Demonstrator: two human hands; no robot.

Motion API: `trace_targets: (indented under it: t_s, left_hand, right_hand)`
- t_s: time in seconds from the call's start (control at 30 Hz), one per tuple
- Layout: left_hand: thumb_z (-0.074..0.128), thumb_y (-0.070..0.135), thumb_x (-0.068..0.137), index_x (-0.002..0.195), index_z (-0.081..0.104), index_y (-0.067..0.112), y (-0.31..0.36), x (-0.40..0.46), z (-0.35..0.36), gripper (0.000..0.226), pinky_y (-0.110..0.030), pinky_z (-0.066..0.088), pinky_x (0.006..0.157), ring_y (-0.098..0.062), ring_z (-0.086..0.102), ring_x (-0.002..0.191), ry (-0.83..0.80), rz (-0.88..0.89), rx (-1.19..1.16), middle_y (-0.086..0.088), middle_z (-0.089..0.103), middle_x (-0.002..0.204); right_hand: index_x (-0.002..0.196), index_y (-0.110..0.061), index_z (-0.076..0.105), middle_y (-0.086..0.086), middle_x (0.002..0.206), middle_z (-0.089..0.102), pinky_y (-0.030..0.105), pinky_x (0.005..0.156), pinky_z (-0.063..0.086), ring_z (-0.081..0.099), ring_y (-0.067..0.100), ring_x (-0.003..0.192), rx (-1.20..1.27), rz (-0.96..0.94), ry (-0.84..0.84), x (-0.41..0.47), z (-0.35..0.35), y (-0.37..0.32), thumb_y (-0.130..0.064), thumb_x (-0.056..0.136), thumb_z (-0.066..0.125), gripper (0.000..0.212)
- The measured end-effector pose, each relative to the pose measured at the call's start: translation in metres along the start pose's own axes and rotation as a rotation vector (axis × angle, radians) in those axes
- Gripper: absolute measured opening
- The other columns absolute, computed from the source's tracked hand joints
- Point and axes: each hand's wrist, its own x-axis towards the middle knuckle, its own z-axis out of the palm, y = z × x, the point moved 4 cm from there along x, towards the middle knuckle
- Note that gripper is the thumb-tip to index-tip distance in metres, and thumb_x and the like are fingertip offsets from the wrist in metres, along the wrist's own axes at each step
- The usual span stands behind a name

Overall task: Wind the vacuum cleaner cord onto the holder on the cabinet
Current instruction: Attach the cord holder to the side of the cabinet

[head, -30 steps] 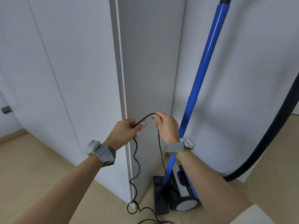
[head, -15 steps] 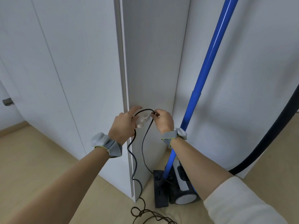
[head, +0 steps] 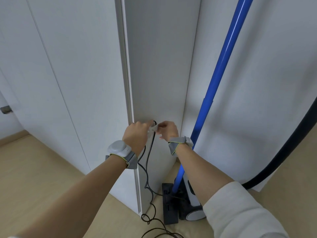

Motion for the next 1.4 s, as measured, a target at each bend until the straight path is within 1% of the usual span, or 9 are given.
trace_targets:
  t_s: [0.13, 0.3, 0.4, 0.5, 0.63, 0.93, 1.13, 1.23, 1.4]
  left_hand:
    - [0.043, 0.013, 0.102, 0.143, 0.050, 0.034, 0.000, 0.003, 0.007, 0.046, -0.034, 0.044, 0.072, -0.035, 0.065, 0.102, -0.032, -0.027, -0.030, -0.011, 0.068, 0.110]
    - [0.051, 0.015, 0.099, 0.142, 0.051, 0.035, 0.001, 0.005, 0.010, 0.048, -0.035, 0.050, 0.077, -0.032, 0.067, 0.101, -0.071, -0.026, -0.037, -0.008, 0.069, 0.108]
    - [0.048, 0.013, 0.099, 0.148, 0.041, 0.039, 0.000, 0.002, 0.011, 0.056, -0.033, 0.048, 0.073, -0.029, 0.067, 0.096, -0.071, 0.012, -0.022, -0.005, 0.067, 0.100]
    - [0.052, 0.011, 0.096, 0.151, 0.034, 0.041, -0.001, 0.001, 0.007, 0.065, -0.029, 0.045, 0.069, -0.025, 0.065, 0.087, -0.088, 0.040, 0.013, 0.002, 0.055, 0.085]
    - [0.049, 0.014, 0.100, 0.156, 0.021, 0.043, 0.002, -0.003, 0.003, 0.069, -0.029, 0.044, 0.067, -0.025, 0.068, 0.090, -0.052, 0.048, 0.070, 0.002, 0.054, 0.083]
    - [0.054, 0.009, 0.097, 0.158, 0.015, 0.039, -0.003, -0.007, 0.004, 0.078, -0.032, 0.046, 0.067, -0.029, 0.062, 0.084, -0.151, 0.058, 0.097, -0.008, 0.069, 0.104]
    - [0.036, 0.004, 0.099, 0.157, 0.021, 0.036, -0.006, -0.009, 0.013, 0.068, -0.032, 0.045, 0.060, -0.021, 0.046, 0.055, -0.145, 0.042, -0.020, 0.003, 0.043, 0.063]
    - [0.029, 0.016, 0.105, 0.154, 0.028, 0.039, -0.009, -0.013, 0.019, 0.054, -0.033, 0.054, 0.060, -0.026, 0.052, 0.056, -0.066, -0.002, -0.072, -0.005, 0.057, 0.074]
    - [0.033, 0.013, 0.102, 0.155, 0.027, 0.039, -0.011, -0.014, 0.023, 0.059, -0.034, 0.056, 0.061, -0.027, 0.053, 0.058, -0.065, -0.016, -0.090, -0.008, 0.062, 0.080]
  right_hand:
    - [0.098, -0.006, 0.067, 0.009, 0.074, 0.066, 0.031, 0.056, 0.054, 0.061, 0.019, 0.058, 0.169, 0.089, -0.196, -0.026, 0.010, 0.015, -0.007, 0.096, 0.056, 0.011]
    - [0.104, -0.004, 0.065, 0.013, 0.086, 0.074, 0.041, 0.085, 0.058, 0.070, 0.029, 0.078, 0.347, 0.182, -0.520, -0.066, 0.032, 0.022, -0.017, 0.101, 0.051, 0.020]
    - [0.100, -0.004, 0.066, 0.012, 0.081, 0.072, 0.043, 0.089, 0.056, 0.071, 0.028, 0.075, 0.484, 0.150, -0.644, -0.079, 0.042, 0.023, -0.017, 0.102, 0.048, 0.022]
    - [0.091, -0.008, 0.064, 0.012, 0.072, 0.059, 0.050, 0.088, 0.056, 0.058, 0.025, 0.060, 0.540, 0.087, -0.612, -0.084, 0.047, 0.031, -0.017, 0.103, 0.052, 0.020]
    - [0.080, -0.013, 0.060, 0.006, 0.062, 0.044, 0.037, 0.067, 0.050, 0.039, 0.020, 0.053, 0.574, 0.122, -0.551, -0.086, 0.055, 0.035, -0.016, 0.103, 0.051, 0.025]
    - [0.091, -0.007, 0.063, 0.000, 0.056, 0.041, 0.027, 0.052, 0.046, 0.038, 0.016, 0.047, 0.496, 0.220, -0.391, -0.076, 0.061, 0.051, -0.024, 0.101, 0.058, 0.021]
    - [0.084, -0.005, 0.062, -0.007, 0.039, 0.033, 0.024, 0.045, 0.033, 0.029, 0.009, 0.030, 0.525, 0.343, -0.245, -0.039, 0.039, 0.057, -0.023, 0.100, 0.061, 0.024]
    - [0.086, -0.002, 0.067, -0.009, 0.039, 0.032, 0.026, 0.046, 0.038, 0.027, 0.008, 0.030, 0.506, 0.335, -0.173, -0.022, 0.023, 0.048, -0.020, 0.096, 0.066, 0.021]
    - [0.083, -0.002, 0.068, -0.010, 0.038, 0.035, 0.020, 0.048, 0.044, 0.029, 0.005, 0.030, 0.468, 0.356, -0.217, 0.006, 0.002, 0.021, -0.019, 0.094, 0.068, 0.020]
